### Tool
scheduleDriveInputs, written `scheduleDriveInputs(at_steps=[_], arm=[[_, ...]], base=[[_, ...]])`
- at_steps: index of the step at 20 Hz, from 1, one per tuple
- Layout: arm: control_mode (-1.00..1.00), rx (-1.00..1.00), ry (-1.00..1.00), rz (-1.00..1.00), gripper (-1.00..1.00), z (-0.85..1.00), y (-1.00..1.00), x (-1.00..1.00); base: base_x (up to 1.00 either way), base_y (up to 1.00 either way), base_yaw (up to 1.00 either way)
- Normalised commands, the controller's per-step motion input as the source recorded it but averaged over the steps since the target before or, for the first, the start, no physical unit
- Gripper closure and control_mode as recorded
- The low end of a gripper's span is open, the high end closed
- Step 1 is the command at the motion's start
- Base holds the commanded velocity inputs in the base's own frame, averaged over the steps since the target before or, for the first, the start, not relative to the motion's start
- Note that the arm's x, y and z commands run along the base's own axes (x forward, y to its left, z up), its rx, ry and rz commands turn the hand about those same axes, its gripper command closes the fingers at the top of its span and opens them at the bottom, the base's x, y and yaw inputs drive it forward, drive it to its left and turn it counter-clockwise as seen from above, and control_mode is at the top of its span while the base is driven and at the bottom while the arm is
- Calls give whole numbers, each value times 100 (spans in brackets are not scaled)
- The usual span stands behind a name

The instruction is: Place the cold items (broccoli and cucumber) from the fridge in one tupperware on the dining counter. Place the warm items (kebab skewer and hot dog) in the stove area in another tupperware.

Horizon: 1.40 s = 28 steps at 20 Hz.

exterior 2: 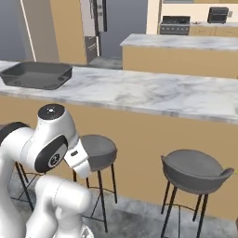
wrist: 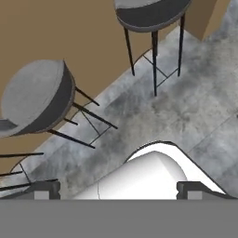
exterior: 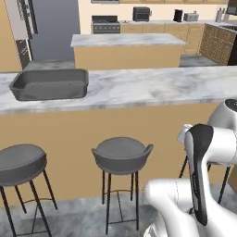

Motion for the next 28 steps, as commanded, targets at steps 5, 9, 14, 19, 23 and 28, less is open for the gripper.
scheduleDriveInputs(at_steps=[5, 9, 14, 19, 23, 28], arm=[[100, 0, 0, 0, -100, 0, 0, 0], [100, 0, 0, 0, -100, 0, 0, 0], [100, 0, 0, 0, -100, 0, 0, 0], [100, 0, 0, 0, -100, 0, 0, 0], [100, 0, 0, 0, -100, 0, 0, 0], [100, 0, 0, 0, -100, 0, 0, 0]], base=[[0, -100, -6], [0, -100, -6], [0, -100, -4], [0, -100, -2], [0, -100, -1], [0, -100, -1]])
